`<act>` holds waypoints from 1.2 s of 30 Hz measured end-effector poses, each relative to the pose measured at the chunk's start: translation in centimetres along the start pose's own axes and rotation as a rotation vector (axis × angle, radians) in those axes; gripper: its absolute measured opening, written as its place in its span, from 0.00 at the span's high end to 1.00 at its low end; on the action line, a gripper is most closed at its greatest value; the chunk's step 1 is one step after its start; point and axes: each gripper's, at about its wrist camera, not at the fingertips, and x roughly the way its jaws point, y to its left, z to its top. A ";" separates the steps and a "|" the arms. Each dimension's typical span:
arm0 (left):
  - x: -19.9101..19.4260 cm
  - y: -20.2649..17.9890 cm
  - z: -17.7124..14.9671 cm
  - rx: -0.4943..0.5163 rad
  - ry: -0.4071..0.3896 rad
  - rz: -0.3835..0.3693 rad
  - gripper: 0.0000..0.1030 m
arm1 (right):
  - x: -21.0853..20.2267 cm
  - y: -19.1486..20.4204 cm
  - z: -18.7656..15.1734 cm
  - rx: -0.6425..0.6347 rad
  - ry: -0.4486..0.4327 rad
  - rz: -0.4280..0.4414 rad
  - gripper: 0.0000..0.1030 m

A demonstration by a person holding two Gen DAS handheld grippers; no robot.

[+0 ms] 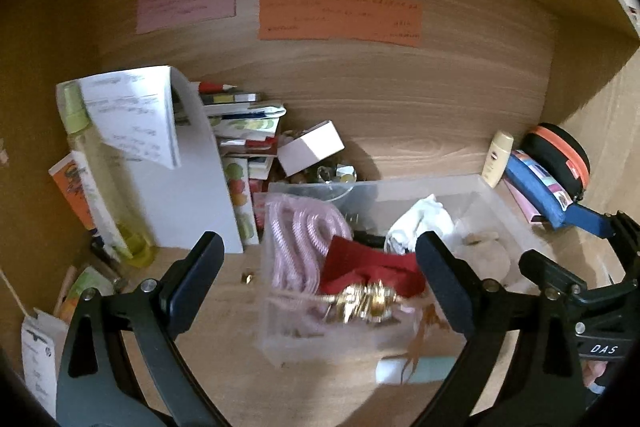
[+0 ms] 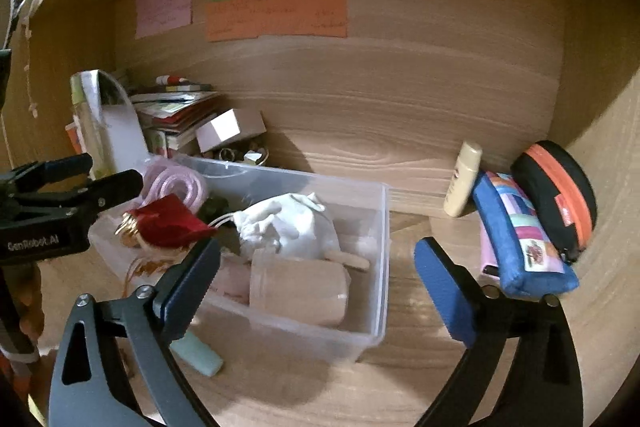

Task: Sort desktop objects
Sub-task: 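Carry the red pouch and glass block into the clear box and open both tools, then grasp the gourd charm with the left tool while the right tool grasps the blue Max card pack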

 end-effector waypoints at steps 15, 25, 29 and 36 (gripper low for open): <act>-5.5 1.8 -4.0 0.005 0.023 0.034 0.02 | -5.8 3.1 -5.1 -0.056 0.051 0.034 0.05; -6.3 2.1 -8.3 0.053 0.101 0.050 0.02 | -8.5 2.7 -8.7 -0.016 0.094 0.032 0.05; -6.0 2.3 -10.0 0.054 0.158 0.041 0.02 | -8.7 2.7 -10.1 -0.029 0.138 0.027 0.05; -6.1 2.0 -12.3 0.077 0.216 -0.004 0.02 | -9.3 3.8 -12.6 -0.076 0.211 0.115 0.05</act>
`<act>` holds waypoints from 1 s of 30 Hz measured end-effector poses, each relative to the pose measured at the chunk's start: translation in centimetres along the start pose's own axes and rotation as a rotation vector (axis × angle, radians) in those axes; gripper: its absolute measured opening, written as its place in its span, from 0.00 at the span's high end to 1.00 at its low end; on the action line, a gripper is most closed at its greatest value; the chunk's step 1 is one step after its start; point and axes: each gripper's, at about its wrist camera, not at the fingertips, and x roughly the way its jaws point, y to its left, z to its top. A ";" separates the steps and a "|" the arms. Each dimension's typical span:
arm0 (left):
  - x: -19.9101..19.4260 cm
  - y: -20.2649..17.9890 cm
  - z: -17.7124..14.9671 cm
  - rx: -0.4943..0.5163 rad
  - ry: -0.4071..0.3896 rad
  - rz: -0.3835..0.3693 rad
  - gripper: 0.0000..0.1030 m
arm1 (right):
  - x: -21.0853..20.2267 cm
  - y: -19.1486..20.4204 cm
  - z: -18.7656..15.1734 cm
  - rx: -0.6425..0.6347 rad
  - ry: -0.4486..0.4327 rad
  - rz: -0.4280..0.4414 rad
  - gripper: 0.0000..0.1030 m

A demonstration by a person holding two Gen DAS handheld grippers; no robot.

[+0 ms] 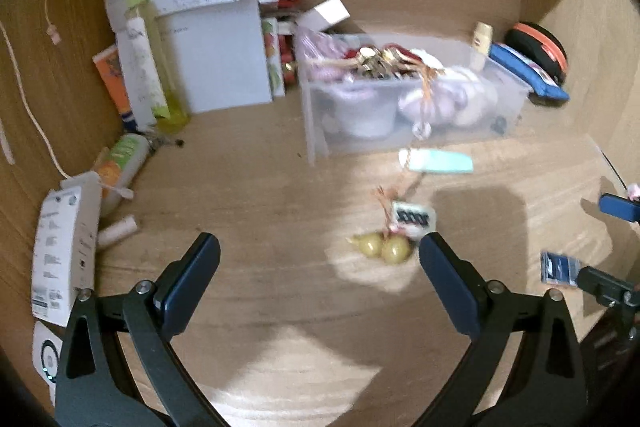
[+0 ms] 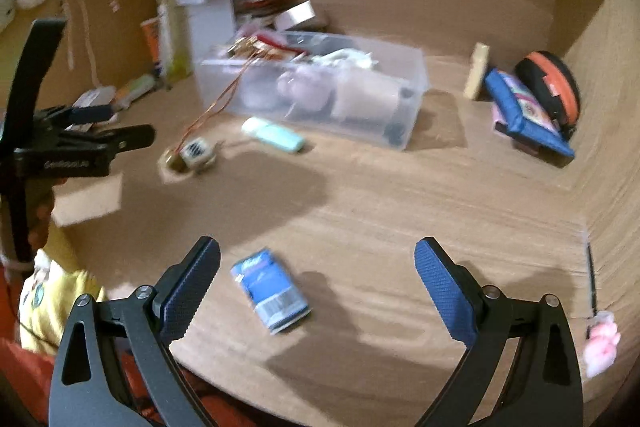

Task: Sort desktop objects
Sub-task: 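Grasp the gourd charm with the left tool while the right tool grasps the blue Max card pack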

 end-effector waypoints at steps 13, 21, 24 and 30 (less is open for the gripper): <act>1.0 -0.9 -0.7 0.020 0.033 -0.090 0.31 | 1.2 1.8 -1.3 -0.083 0.078 0.088 0.35; 2.7 -1.7 -0.4 0.045 0.080 -0.106 0.41 | 1.9 1.9 -1.5 -0.083 0.100 0.113 0.50; 3.3 -1.8 -0.4 0.045 0.099 -0.115 0.48 | 2.0 1.7 -1.3 -0.080 0.097 0.113 0.62; 3.4 -2.0 -0.2 0.054 0.086 -0.115 0.59 | 2.1 1.8 -1.1 -0.085 0.091 0.121 0.76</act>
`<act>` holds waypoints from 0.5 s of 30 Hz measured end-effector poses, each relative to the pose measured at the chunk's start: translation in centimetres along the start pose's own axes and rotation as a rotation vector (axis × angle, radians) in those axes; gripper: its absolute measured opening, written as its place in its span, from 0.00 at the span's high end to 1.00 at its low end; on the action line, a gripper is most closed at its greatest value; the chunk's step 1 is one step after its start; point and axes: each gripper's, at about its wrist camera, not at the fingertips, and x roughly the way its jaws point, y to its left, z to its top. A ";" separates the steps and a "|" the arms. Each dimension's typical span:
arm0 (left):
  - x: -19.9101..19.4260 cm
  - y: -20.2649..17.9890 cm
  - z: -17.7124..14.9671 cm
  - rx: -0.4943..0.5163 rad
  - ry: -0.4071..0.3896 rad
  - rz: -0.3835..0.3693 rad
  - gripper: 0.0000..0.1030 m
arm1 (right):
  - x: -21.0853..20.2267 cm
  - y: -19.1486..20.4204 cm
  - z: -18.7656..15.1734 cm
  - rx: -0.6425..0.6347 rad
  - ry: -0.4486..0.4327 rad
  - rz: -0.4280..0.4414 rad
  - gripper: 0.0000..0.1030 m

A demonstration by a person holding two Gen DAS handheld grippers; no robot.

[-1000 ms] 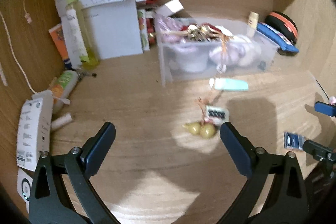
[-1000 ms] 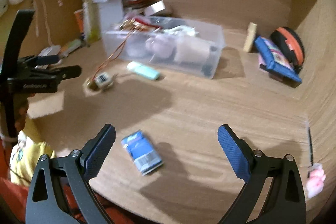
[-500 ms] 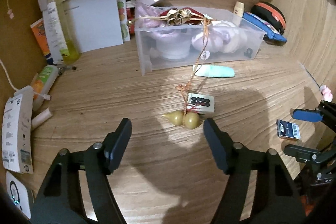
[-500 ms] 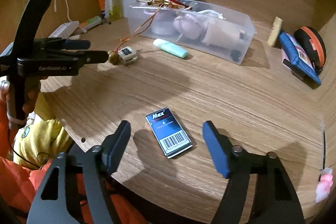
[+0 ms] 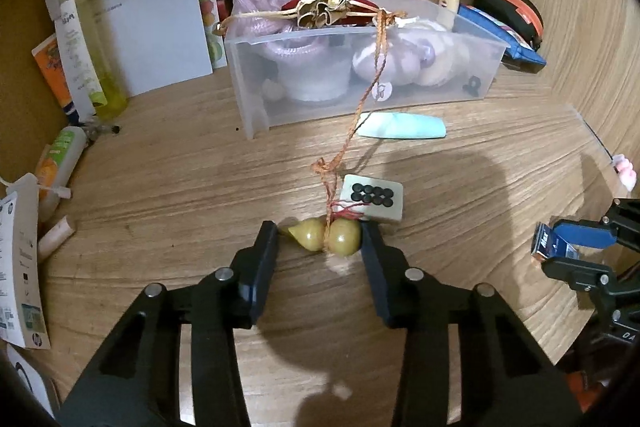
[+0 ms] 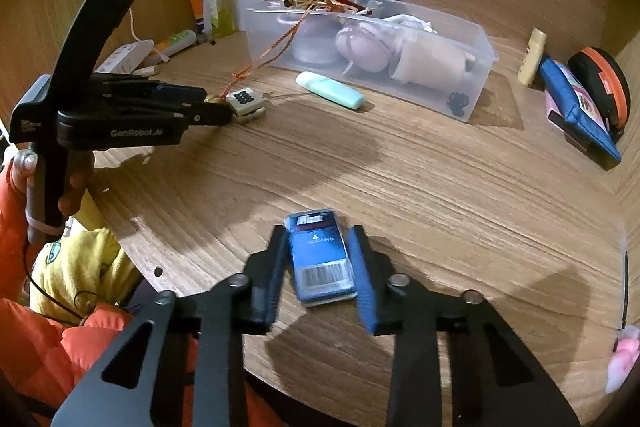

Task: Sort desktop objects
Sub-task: 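Grasp the gourd charm with the left tool while the right tool grasps the blue Max card pack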

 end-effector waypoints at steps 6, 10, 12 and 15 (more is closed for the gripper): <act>-0.2 0.3 -0.1 -0.017 -0.013 0.024 0.59 | 0.1 -0.4 0.4 0.022 -0.012 0.014 0.76; -0.9 0.5 0.1 -0.015 -0.039 0.052 0.59 | 0.1 -1.2 0.9 0.052 -0.020 0.019 0.76; -1.4 0.6 0.4 -0.016 -0.057 0.062 0.59 | 0.0 -1.5 1.2 0.062 -0.027 0.013 0.76; -2.3 0.8 0.8 -0.015 -0.087 0.065 0.59 | -0.4 -1.8 1.8 0.061 -0.044 0.002 0.76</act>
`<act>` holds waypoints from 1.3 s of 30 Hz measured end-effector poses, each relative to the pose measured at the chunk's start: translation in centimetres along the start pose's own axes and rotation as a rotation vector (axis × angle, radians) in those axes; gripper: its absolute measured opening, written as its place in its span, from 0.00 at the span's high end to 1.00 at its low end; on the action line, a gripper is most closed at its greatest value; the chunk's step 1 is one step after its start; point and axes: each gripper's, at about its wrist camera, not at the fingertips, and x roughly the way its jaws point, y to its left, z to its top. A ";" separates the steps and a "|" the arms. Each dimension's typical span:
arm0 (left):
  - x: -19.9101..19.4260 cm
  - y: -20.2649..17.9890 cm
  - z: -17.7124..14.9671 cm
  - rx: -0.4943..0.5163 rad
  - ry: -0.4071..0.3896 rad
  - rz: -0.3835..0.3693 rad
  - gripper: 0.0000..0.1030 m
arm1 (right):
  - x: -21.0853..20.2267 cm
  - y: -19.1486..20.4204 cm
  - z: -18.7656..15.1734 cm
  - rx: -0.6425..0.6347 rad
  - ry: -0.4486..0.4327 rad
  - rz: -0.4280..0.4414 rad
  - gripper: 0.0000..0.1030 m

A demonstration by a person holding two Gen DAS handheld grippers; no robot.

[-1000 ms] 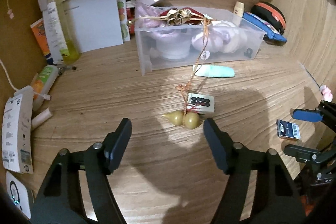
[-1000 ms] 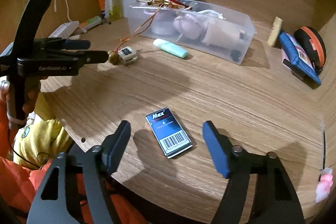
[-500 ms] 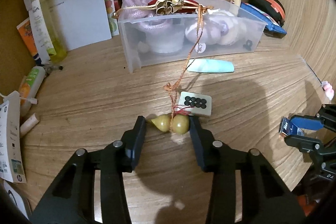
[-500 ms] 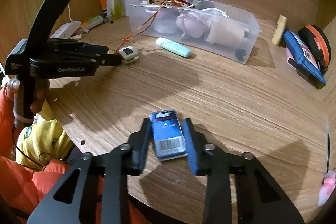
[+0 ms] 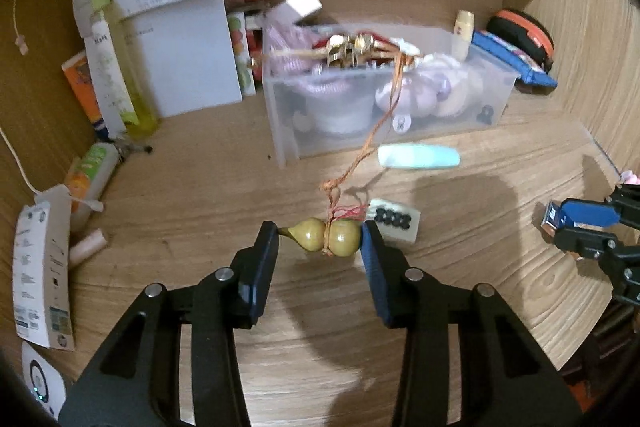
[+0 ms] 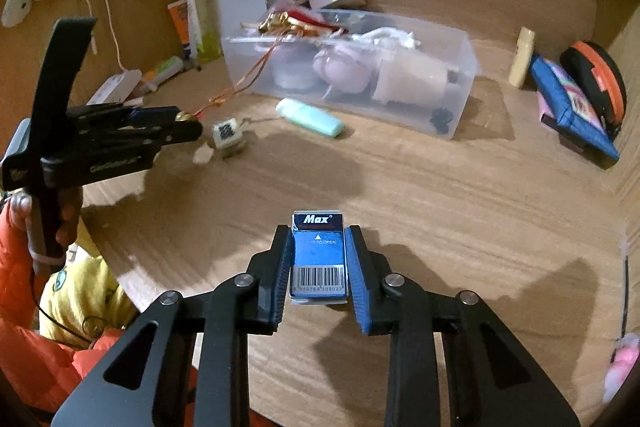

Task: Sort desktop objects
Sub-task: 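Grasp the gourd charm with the left tool while the right tool grasps the blue Max card pack, then carry the gourd charm and Max card pack into the clear box and open both tools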

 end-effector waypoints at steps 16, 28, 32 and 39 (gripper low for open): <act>-3.3 0.3 4.5 -0.015 -0.159 -0.030 0.59 | -1.8 -2.5 4.5 0.006 -0.116 -0.052 0.76; -3.4 0.7 9.3 -0.034 -0.250 -0.075 0.59 | -1.2 -4.4 8.9 0.014 -0.203 -0.027 0.76; -3.0 1.4 10.6 -0.049 -0.262 -0.080 0.59 | -0.9 -4.8 10.3 0.010 -0.224 -0.017 0.76; -1.4 1.4 13.1 -0.047 -0.256 -0.132 0.59 | 0.5 -5.0 13.4 -0.019 -0.233 -0.005 0.76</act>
